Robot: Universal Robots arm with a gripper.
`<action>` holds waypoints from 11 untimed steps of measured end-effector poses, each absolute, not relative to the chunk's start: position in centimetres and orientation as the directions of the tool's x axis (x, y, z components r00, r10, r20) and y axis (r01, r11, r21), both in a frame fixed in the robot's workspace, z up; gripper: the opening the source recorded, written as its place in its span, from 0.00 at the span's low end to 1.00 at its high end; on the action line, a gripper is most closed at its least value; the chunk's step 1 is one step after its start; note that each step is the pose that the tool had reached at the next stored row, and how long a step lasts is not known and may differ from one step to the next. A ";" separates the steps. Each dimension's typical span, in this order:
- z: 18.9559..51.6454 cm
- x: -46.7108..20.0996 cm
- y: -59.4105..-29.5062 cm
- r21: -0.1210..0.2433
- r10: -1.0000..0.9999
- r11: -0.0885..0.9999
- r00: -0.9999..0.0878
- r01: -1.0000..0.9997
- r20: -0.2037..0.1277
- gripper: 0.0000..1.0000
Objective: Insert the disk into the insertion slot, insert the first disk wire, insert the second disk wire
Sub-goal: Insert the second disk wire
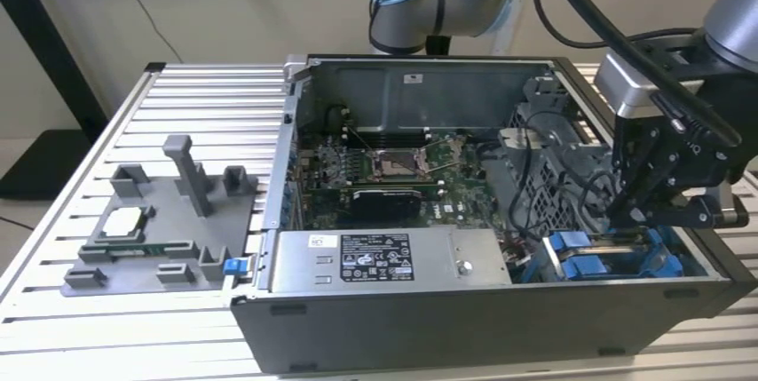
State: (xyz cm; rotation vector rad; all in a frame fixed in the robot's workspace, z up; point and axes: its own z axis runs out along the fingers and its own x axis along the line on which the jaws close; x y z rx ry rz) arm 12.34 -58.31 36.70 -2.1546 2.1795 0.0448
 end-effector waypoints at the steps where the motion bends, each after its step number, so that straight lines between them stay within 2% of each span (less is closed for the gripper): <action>1: 36.7 12.3 -58.3 -0.033 -0.997 0.020 -0.017 -0.999 -0.075 0.00; 6: 36.5 12.3 -58.3 -0.032 -0.993 0.078 -0.075 -0.996 -0.090 0.00; 11: 36.1 12.4 -58.3 -0.030 -0.991 0.087 -0.084 -0.996 -0.105 0.00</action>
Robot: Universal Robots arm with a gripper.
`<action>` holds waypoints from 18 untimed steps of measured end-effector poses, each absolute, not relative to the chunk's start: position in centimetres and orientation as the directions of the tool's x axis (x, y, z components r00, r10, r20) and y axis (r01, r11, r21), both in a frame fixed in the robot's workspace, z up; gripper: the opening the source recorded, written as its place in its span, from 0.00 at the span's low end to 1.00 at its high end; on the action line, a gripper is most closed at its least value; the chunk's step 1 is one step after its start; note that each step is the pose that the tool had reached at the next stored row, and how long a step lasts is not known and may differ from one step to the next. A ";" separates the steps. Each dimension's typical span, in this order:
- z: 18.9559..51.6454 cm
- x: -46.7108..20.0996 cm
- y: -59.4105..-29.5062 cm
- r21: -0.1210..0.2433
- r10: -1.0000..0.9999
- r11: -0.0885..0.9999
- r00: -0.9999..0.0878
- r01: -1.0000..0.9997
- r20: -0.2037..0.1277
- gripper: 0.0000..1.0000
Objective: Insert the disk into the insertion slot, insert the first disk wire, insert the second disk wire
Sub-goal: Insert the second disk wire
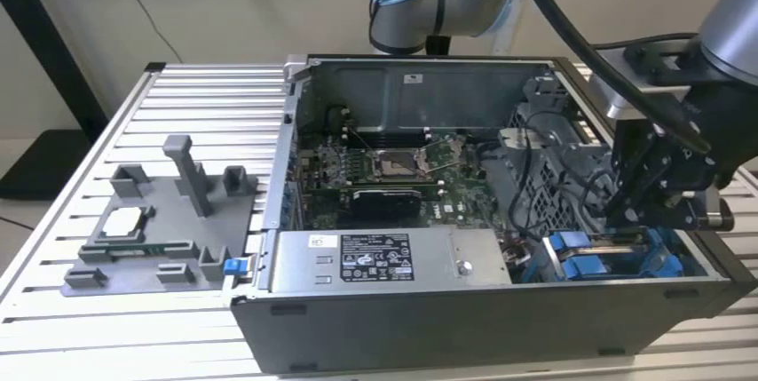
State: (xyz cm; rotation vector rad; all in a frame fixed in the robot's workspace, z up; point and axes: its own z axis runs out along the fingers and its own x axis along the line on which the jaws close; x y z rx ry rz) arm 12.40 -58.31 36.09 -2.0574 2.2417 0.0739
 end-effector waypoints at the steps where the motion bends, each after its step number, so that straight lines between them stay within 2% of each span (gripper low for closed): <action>1: 36.0 12.4 -58.3 -0.030 -0.991 0.087 -0.084 -0.996 -0.107 0.00; 18: 34.9 13.1 -58.3 -0.031 -0.992 0.061 -0.057 -0.998 -0.113 0.00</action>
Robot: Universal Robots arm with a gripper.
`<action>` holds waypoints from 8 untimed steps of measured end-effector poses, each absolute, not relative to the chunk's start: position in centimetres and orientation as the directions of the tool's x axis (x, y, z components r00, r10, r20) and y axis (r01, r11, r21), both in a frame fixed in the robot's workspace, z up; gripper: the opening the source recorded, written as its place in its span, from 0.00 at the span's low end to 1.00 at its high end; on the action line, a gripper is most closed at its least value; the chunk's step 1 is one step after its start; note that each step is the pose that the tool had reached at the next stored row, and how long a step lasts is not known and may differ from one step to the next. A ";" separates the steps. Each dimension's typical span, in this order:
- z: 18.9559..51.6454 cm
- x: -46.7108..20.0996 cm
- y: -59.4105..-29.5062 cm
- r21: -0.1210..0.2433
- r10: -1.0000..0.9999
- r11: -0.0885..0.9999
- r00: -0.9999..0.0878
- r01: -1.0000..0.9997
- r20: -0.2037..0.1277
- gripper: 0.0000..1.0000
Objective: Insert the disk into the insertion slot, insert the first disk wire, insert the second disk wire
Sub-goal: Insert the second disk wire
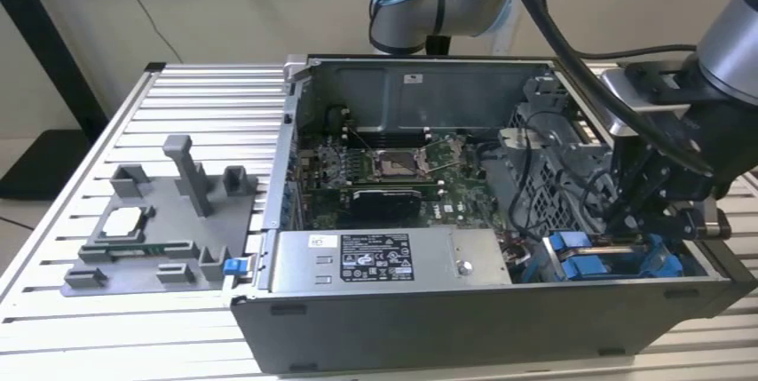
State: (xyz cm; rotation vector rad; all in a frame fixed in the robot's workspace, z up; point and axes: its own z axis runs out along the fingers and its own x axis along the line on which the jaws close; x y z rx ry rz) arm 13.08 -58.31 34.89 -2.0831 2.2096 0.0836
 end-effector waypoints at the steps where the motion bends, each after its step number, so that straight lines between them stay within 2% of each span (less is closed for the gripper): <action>1: 34.9 13.1 -58.3 -0.031 -0.992 0.054 -0.050 -0.998 -0.113 0.00; 8: 34.8 13.1 -58.3 -0.031 -0.993 0.046 -0.042 -0.998 -0.114 0.00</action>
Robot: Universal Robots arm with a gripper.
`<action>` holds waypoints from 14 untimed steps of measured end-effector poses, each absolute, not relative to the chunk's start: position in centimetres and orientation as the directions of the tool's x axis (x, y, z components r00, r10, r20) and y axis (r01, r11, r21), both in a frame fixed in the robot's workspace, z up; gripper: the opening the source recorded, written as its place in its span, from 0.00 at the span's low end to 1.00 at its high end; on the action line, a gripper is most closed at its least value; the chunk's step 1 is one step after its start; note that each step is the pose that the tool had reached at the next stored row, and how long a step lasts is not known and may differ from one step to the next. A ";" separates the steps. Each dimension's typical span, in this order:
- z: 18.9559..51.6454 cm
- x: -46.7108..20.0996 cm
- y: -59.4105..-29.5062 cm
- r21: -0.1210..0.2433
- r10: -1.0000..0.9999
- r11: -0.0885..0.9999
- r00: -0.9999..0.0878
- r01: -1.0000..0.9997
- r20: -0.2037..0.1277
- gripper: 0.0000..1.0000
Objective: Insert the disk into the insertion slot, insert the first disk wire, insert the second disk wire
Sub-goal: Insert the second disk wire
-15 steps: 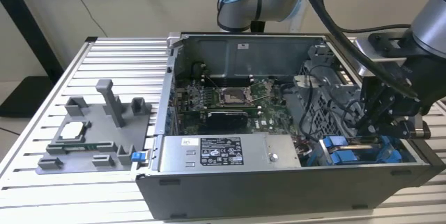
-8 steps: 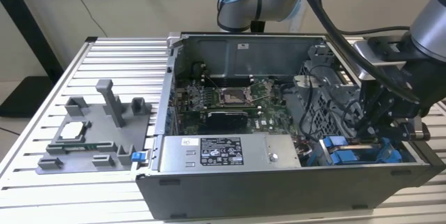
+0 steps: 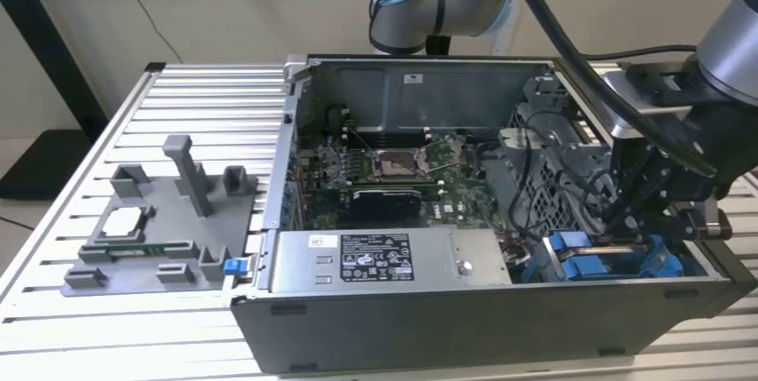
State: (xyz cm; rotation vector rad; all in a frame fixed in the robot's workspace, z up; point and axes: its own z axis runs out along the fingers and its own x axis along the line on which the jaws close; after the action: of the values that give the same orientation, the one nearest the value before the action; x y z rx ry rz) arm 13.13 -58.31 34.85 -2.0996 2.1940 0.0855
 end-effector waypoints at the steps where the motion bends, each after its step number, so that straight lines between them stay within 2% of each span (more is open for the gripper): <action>1: 34.8 13.2 -58.3 -0.031 -0.993 0.046 -0.042 -0.998 -0.114 0.00; 14: 34.6 13.3 -58.3 -0.031 -0.993 0.045 -0.042 -0.998 -0.114 0.00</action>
State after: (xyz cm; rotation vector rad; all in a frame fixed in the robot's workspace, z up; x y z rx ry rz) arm 13.33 -58.31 34.59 -2.0997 2.1937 0.0855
